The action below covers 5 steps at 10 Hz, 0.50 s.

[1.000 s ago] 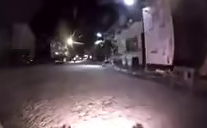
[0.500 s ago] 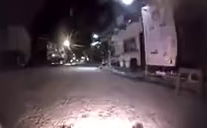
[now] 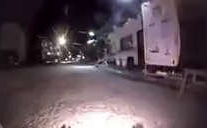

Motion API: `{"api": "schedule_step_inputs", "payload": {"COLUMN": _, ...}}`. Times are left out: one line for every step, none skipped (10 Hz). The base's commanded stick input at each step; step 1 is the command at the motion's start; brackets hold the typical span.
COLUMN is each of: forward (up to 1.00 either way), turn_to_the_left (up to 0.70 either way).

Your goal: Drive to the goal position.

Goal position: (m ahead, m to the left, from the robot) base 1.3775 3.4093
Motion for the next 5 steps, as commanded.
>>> {"api": "schedule_step_inputs", "payload": {"forward": 0.60, "turn_to_the_left": -0.15}}
{"api": "schedule_step_inputs", "payload": {"forward": 0.60, "turn_to_the_left": -0.15}}
{"api": "schedule_step_inputs", "payload": {"forward": 0.60, "turn_to_the_left": -0.15}}
{"api": "schedule_step_inputs", "payload": {"forward": 0.60, "turn_to_the_left": -0.15}}
{"api": "schedule_step_inputs", "payload": {"forward": 0.60, "turn_to_the_left": -0.15}}
